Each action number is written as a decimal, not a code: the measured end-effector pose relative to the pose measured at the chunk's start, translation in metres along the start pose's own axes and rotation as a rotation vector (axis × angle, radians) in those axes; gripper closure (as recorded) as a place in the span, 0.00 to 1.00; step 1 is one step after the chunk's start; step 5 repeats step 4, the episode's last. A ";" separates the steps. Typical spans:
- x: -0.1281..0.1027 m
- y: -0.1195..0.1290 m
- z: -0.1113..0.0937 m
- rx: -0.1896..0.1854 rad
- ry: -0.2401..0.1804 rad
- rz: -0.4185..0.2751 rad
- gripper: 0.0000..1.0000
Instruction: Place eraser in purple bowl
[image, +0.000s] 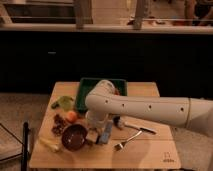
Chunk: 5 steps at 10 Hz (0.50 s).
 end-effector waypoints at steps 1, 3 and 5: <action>-0.005 -0.012 -0.003 0.006 0.004 -0.021 1.00; -0.009 -0.034 -0.005 0.009 0.007 -0.067 1.00; -0.009 -0.040 -0.004 0.006 0.006 -0.085 1.00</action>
